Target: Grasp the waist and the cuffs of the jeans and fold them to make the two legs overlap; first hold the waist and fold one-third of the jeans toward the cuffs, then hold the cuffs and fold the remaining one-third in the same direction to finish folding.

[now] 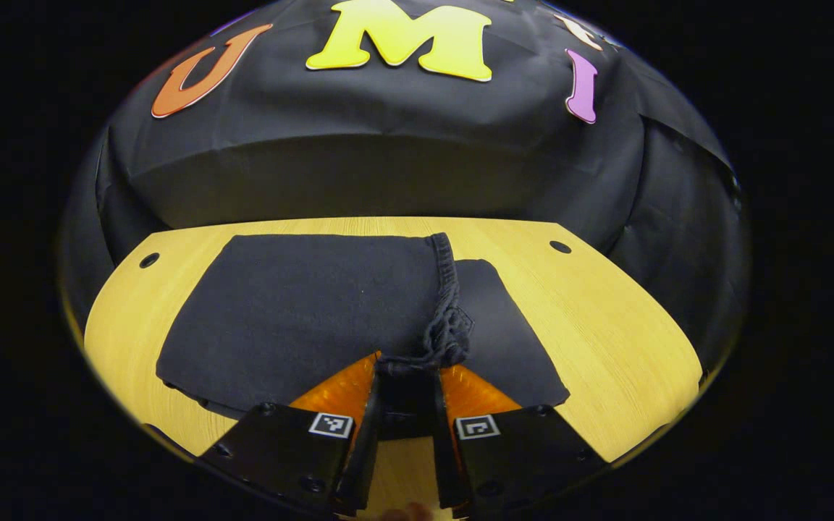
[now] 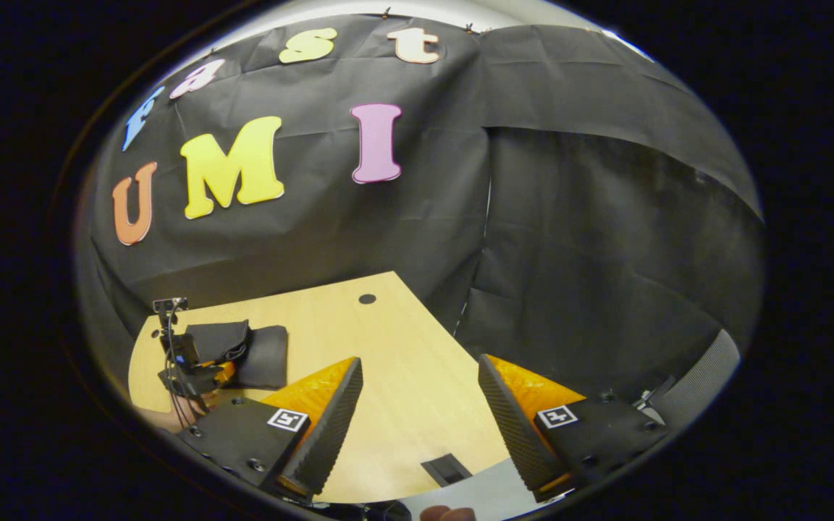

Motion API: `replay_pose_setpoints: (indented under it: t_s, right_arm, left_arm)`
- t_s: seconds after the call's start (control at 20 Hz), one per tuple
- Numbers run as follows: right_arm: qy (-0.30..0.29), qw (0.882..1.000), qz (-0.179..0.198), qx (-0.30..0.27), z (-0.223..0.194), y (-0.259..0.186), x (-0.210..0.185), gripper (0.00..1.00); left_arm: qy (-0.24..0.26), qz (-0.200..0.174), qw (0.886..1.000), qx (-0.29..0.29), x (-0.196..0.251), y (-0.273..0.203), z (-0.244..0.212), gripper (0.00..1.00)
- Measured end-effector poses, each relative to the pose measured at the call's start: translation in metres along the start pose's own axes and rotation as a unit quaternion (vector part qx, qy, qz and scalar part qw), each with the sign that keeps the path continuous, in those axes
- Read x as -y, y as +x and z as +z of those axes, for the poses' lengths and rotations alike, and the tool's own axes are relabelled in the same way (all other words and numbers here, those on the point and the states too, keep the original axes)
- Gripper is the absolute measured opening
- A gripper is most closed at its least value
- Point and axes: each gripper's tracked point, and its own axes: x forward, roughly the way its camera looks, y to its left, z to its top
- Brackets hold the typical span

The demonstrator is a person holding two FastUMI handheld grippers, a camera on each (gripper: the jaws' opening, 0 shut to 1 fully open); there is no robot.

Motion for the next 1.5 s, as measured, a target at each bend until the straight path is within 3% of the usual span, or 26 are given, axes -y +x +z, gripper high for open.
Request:
replay_pose_setpoints:
  t_s: [0.05,0.2,0.3,0.5,0.7,0.75,0.8,1.05,1.25,1.45,1.5]
  right_arm:
    - [-0.003,1.0,0.005,0.001,0.001,0.002,-0.003,0.95]
    - [-0.01,1.0,0.021,0.005,0.007,0.003,-0.013,0.94]
    - [-0.012,0.999,0.033,0.015,0.015,0.005,-0.022,0.99]
    - [-0.01,0.997,0.058,0.056,0.044,0.008,-0.049,0.99]
    - [-0.032,0.988,0.108,0.107,0.073,0.014,-0.108,1.0]
    - [-0.04,0.984,0.127,0.118,0.08,0.013,-0.127,0.94]
    - [-0.051,0.98,0.143,0.127,0.087,0.011,-0.145,0.94]
    - [-0.095,0.956,0.217,0.172,0.114,-0.006,-0.227,0.94]
    - [-0.093,0.948,0.242,0.185,0.117,-0.018,-0.259,0.94]
    - [-0.098,0.945,0.236,0.205,0.127,-0.025,-0.264,0.94]
    - [-0.099,0.944,0.234,0.21,0.128,-0.027,-0.264,0.94]
  left_arm:
    - [-0.006,-0.014,1.0,-0.001,0.01,0.0,0.0,0.4]
    - [0.001,-0.023,1.0,-0.004,0.028,-0.002,0.005,1.0]
    - [-0.008,-0.041,0.999,-0.003,0.042,-0.012,0.009,1.0]
    - [-0.014,-0.055,0.997,0.044,0.052,-0.053,0.057,1.0]
    - [-0.008,-0.021,0.993,0.12,0.031,-0.117,0.133,1.0]
    - [0.004,-0.012,0.99,0.138,0.023,-0.134,0.149,1.0]
    - [0.016,0.002,0.988,0.155,0.013,-0.149,0.163,1.0]
    - [0.03,0.038,0.983,0.177,-0.014,-0.21,0.192,1.0]
    - [0.01,0.068,0.979,0.19,-0.034,-0.249,0.198,1.0]
    - [-0.007,0.09,0.972,0.215,-0.045,-0.283,0.21,1.0]
    - [-0.008,0.092,0.969,0.229,-0.045,-0.289,0.217,0.93]
